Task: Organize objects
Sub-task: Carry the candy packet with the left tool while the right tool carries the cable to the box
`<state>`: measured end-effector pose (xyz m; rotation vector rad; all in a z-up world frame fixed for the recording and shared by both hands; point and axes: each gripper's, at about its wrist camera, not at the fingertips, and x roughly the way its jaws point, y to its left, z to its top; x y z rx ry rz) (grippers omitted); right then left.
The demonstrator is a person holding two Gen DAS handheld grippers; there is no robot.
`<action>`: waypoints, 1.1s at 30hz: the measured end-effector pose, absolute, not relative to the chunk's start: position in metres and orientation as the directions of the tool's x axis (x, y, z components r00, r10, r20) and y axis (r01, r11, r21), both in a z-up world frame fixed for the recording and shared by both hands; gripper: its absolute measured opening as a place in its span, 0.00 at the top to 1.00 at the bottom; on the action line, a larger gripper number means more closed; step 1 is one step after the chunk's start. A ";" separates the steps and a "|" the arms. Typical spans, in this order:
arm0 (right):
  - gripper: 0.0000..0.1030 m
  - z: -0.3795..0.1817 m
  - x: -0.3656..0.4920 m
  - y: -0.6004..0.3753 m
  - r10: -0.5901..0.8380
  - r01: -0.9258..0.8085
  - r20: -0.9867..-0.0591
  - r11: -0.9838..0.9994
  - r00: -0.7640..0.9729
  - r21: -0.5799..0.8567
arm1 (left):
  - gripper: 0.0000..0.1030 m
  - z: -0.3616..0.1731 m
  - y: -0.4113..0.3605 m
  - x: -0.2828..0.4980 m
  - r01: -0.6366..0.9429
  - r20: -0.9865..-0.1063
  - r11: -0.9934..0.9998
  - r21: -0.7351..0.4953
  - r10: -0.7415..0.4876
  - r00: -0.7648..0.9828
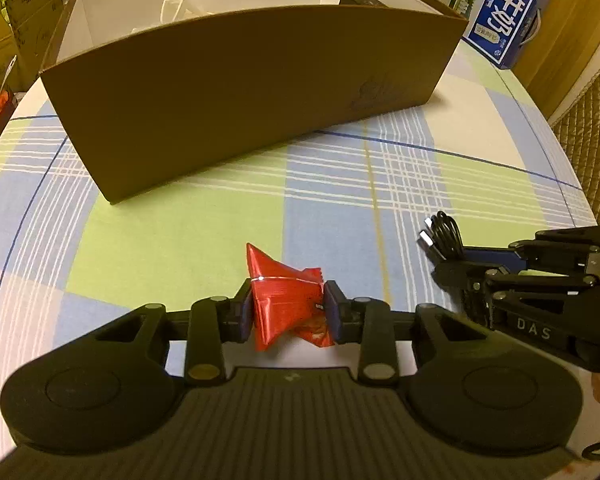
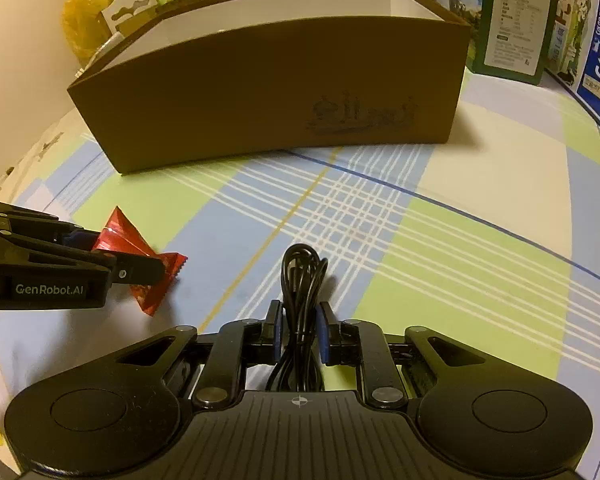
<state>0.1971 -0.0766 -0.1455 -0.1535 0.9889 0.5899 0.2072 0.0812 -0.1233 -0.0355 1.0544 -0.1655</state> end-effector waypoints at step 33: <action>0.87 -0.073 0.209 -0.071 0.525 -0.574 -0.704 0.793 0.478 0.202 | 0.78 -0.044 0.090 0.213 0.163 -0.752 0.973 -0.163 -0.230 0.618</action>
